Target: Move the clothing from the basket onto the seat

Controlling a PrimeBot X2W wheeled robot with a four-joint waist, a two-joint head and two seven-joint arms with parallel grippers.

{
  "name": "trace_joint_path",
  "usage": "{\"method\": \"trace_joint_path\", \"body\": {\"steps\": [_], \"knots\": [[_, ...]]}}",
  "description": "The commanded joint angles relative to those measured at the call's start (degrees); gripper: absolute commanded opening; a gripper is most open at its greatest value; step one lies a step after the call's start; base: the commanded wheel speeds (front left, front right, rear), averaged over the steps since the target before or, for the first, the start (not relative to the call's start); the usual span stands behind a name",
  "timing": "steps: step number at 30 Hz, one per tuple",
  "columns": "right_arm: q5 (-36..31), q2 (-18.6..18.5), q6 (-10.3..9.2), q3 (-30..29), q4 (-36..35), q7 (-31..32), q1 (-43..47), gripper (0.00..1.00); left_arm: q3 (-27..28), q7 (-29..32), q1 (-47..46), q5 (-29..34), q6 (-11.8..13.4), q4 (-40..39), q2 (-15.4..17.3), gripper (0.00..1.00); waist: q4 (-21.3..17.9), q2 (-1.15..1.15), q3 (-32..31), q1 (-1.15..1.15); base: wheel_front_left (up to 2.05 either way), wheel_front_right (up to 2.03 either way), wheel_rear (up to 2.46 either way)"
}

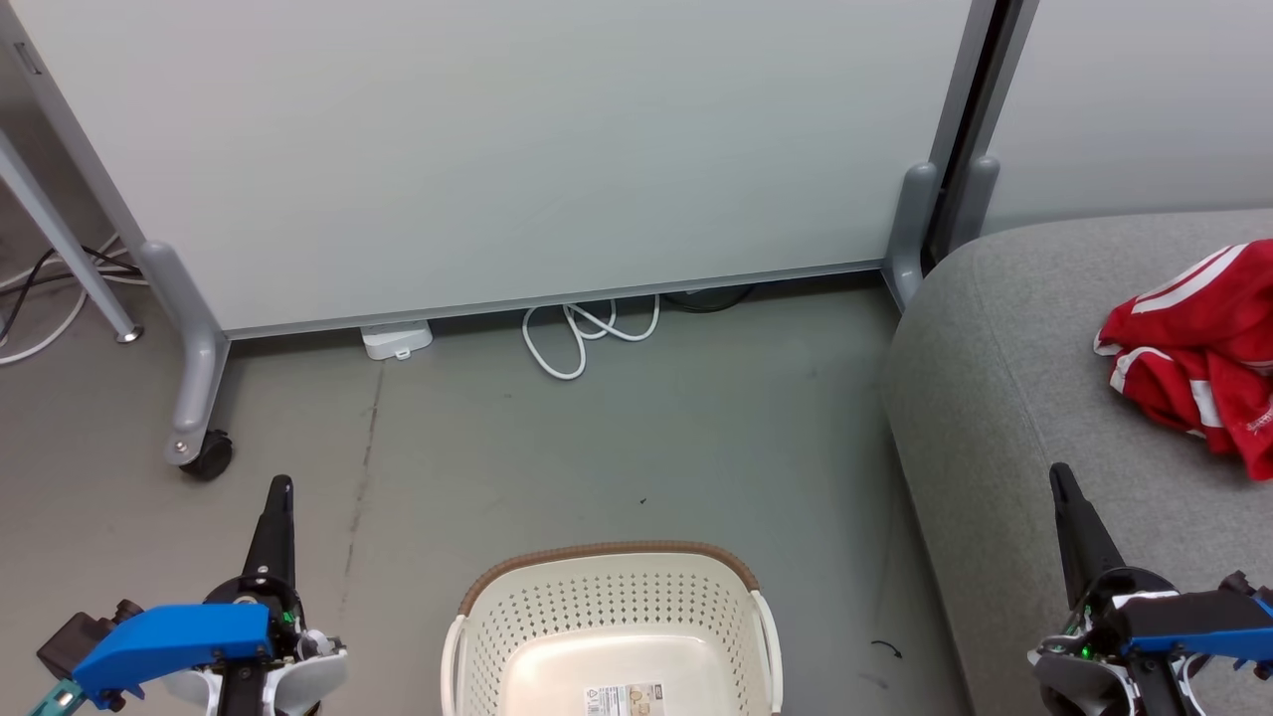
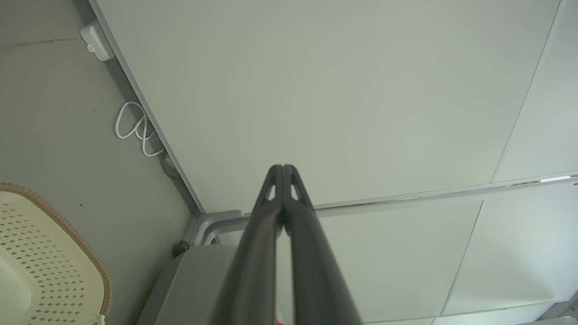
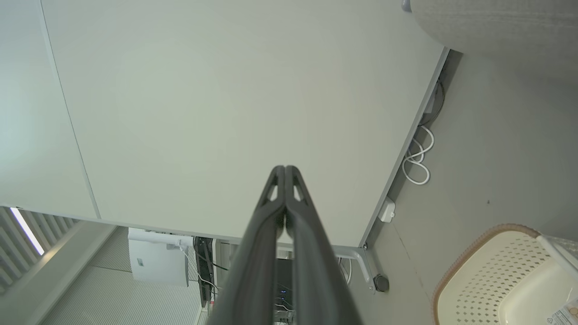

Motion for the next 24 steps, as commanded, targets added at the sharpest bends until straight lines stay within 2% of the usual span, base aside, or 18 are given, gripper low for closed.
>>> {"method": "trace_joint_path", "body": {"steps": [1,20,24], "knots": [[1.0,0.0,0.04,-0.2,-0.4,0.4,-1.0,0.00,0.4,0.4,-1.0,-1.0,-0.4,-0.4,0.0,0.00,0.0,0.00,0.0,0.00,0.00,0.00,0.00],[8.8,0.1,0.04,-0.3,-0.3,2.3,-1.5,0.00,1.4,2.3,-1.7,-8.4,-0.7,-0.5,-0.2,0.00,-0.5,0.00,0.4,0.00,0.00,0.00,0.00],[8.6,0.1,0.04,-0.3,-0.3,2.3,-1.5,0.00,1.4,2.3,-1.6,-8.3,-0.5,-0.4,-0.1,0.00,-0.5,0.00,0.4,0.00,0.00,0.00,0.00]]}}
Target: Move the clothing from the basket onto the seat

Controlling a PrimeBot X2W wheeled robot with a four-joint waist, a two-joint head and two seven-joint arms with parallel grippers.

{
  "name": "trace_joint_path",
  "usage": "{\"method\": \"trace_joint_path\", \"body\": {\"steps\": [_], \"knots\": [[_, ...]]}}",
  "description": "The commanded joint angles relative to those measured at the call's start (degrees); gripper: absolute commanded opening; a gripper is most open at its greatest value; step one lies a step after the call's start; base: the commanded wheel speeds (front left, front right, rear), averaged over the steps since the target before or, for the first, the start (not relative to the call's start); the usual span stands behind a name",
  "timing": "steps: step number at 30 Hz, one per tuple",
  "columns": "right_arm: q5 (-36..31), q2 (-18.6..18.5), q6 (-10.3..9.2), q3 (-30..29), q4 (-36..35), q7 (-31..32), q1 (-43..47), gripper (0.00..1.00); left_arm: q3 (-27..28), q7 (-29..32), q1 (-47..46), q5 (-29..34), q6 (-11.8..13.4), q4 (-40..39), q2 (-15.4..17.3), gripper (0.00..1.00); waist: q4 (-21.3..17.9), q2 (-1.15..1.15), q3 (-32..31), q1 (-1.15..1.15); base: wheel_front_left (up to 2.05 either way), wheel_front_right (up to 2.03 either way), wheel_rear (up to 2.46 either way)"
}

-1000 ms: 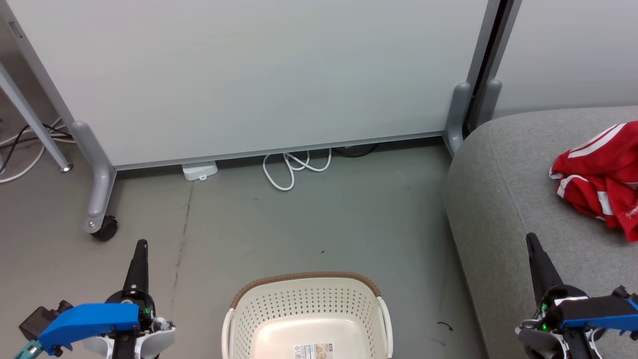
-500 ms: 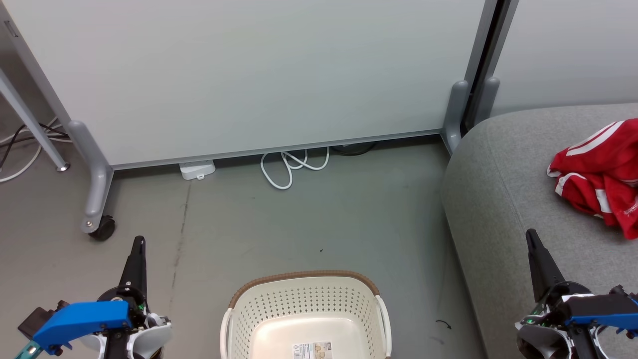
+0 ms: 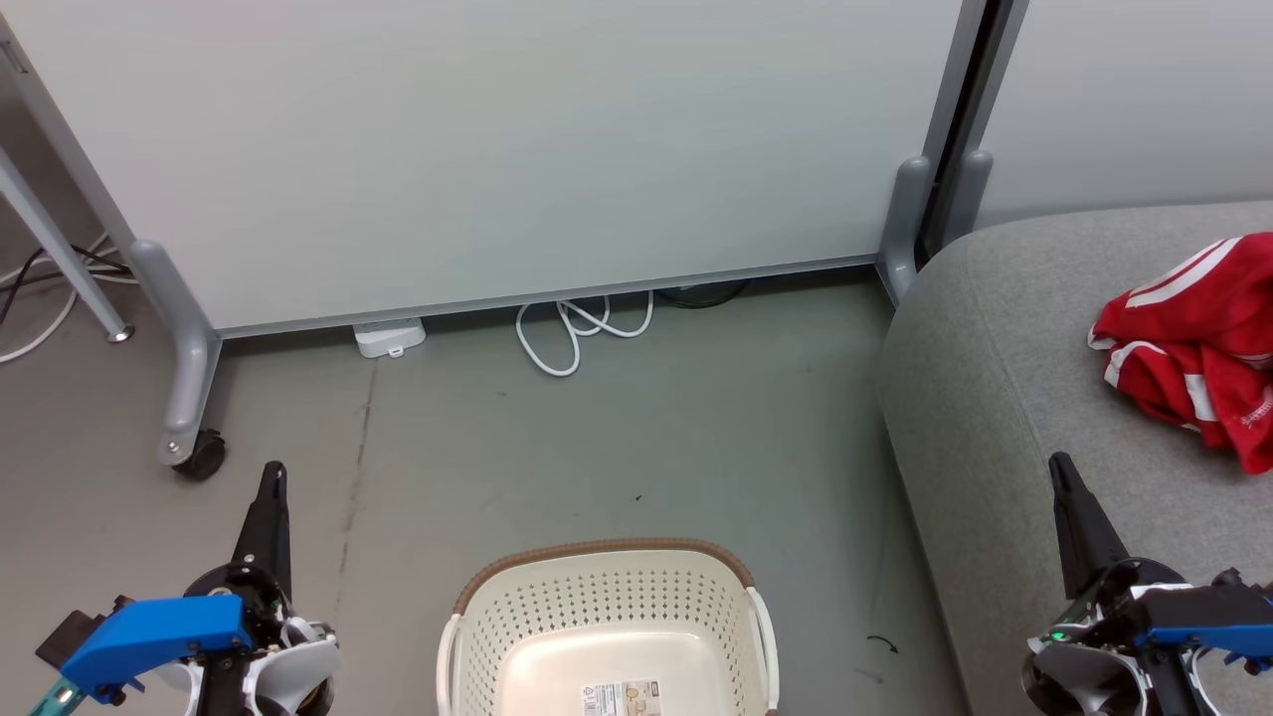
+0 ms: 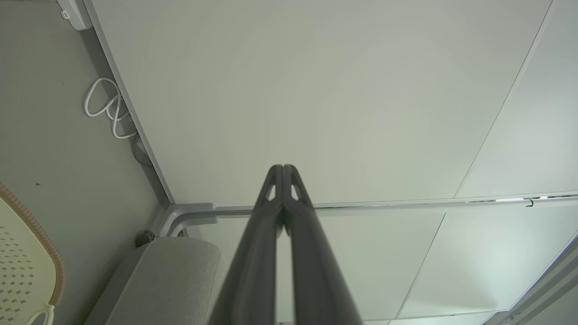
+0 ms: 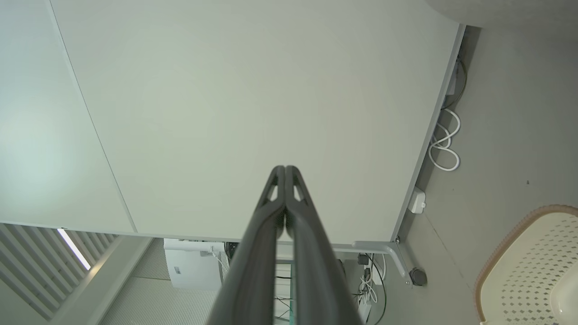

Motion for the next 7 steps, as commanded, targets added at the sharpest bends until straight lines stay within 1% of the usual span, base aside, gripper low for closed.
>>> {"method": "trace_joint_path", "body": {"steps": [1,7], "knots": [[0.1,0.1,0.04,-0.1,-0.2,0.2,-0.8,0.00,0.2,0.2,-0.6,-0.1,-0.2,-0.2,-0.1,0.00,0.0,0.00,0.0,0.00,0.00,0.00,0.00],[0.1,0.1,0.04,-0.1,-0.2,0.2,-0.7,0.00,0.2,0.2,-0.6,-0.1,-0.2,-0.2,-0.1,0.00,0.0,0.00,0.0,0.00,0.00,0.00,0.00]]}}
